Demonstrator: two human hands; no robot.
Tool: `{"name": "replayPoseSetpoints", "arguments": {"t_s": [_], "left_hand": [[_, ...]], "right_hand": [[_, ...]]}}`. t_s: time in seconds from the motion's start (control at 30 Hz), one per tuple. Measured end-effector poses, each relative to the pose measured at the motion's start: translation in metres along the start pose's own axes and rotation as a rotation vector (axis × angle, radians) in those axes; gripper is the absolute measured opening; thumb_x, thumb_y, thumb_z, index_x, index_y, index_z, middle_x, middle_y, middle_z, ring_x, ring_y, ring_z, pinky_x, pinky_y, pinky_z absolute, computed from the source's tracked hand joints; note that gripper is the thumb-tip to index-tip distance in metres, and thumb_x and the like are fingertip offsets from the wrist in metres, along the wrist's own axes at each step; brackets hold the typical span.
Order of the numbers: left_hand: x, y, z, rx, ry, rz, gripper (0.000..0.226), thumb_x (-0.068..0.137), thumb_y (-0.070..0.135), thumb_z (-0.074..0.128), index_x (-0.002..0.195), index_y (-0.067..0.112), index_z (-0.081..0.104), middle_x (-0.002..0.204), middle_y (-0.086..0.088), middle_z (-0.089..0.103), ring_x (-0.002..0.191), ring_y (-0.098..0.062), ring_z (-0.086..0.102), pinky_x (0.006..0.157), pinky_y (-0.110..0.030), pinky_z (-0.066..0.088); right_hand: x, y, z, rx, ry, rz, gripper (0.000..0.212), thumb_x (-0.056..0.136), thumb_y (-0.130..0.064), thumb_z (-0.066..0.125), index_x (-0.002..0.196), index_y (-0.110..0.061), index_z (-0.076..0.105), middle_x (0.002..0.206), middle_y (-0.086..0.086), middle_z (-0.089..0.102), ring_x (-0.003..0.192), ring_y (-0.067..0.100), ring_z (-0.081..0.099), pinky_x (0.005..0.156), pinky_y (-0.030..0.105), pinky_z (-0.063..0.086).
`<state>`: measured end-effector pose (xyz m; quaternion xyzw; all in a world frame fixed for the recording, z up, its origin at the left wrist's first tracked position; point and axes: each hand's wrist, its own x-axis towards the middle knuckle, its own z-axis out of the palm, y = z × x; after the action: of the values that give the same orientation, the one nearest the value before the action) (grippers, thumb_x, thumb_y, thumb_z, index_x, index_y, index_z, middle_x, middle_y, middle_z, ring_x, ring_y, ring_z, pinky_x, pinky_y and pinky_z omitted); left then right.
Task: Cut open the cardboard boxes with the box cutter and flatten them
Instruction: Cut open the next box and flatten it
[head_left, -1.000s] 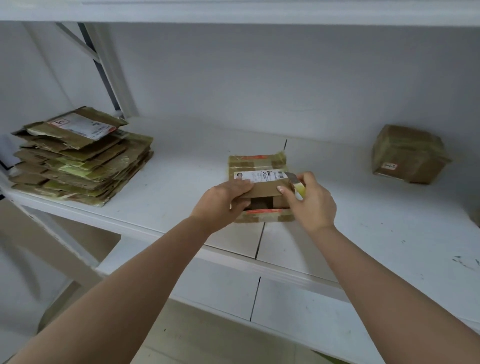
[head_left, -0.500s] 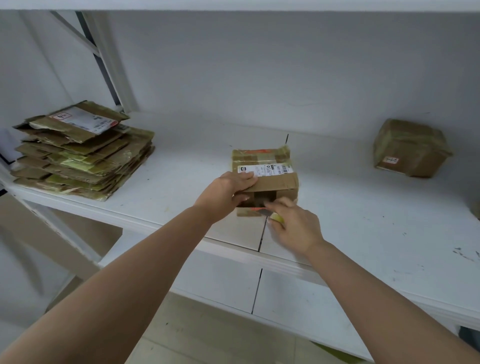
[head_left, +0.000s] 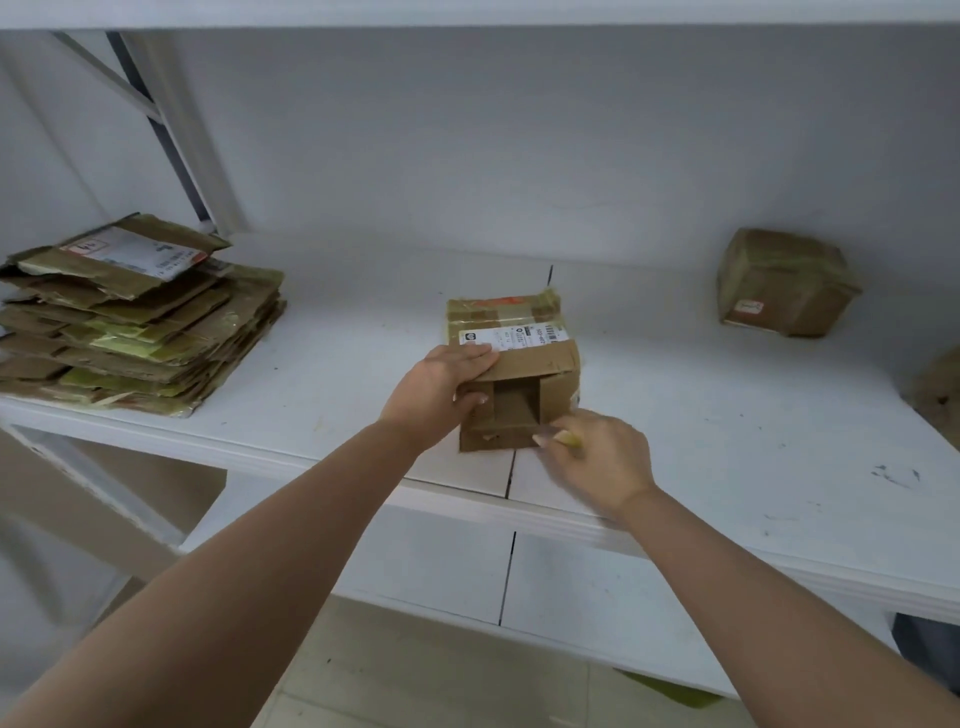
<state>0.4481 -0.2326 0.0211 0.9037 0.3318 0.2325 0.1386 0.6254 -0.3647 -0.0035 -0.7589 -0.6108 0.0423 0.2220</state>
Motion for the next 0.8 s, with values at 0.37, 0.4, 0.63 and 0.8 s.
{"name": "replayPoseSetpoints", "arguments": {"t_s": [0.37,0.4,0.63,0.8], "left_hand": [[0.006,0.028,0.023,0.025,0.265,-0.180,0.041,0.074,0.026,0.080,0.108,0.013,0.062,0.109,-0.002,0.064,0.103,-0.023,0.053,0.079,-0.029,0.045],[0.007,0.029,0.024,0.048,0.280,-0.195,0.040,0.073,0.028,0.079,0.106,0.014,0.061,0.105,-0.001,0.064,0.100,-0.022,0.053,0.074,-0.029,0.044],[0.011,0.033,0.033,0.177,0.321,-0.223,0.027,0.075,0.019,0.074,0.095,0.014,0.057,0.095,-0.001,0.060,0.092,-0.023,0.051,0.061,-0.034,0.049],[0.005,0.039,0.030,0.048,0.213,-0.188,0.038,0.073,0.007,0.063,0.110,0.012,0.056,0.112,-0.001,0.058,0.104,-0.022,0.047,0.078,-0.034,0.049]], "right_hand": [[0.029,-0.027,-0.014,0.178,0.241,0.327,0.079,0.067,-0.065,0.070,0.129,-0.027,0.039,0.131,-0.007,0.046,0.098,0.019,0.061,0.071,0.030,0.044],[0.031,-0.029,-0.011,0.150,0.225,0.325,0.075,0.069,-0.065,0.068,0.128,-0.028,0.041,0.131,-0.007,0.046,0.095,0.021,0.062,0.070,0.030,0.045],[0.036,-0.024,-0.010,0.026,0.196,0.286,0.048,0.084,-0.054,0.059,0.120,-0.024,0.051,0.120,-0.007,0.051,0.090,0.024,0.062,0.064,0.028,0.042],[0.022,-0.018,-0.018,0.123,0.191,0.278,0.046,0.084,-0.041,0.058,0.128,-0.030,0.049,0.128,-0.013,0.051,0.099,0.020,0.059,0.073,0.029,0.045]]}}
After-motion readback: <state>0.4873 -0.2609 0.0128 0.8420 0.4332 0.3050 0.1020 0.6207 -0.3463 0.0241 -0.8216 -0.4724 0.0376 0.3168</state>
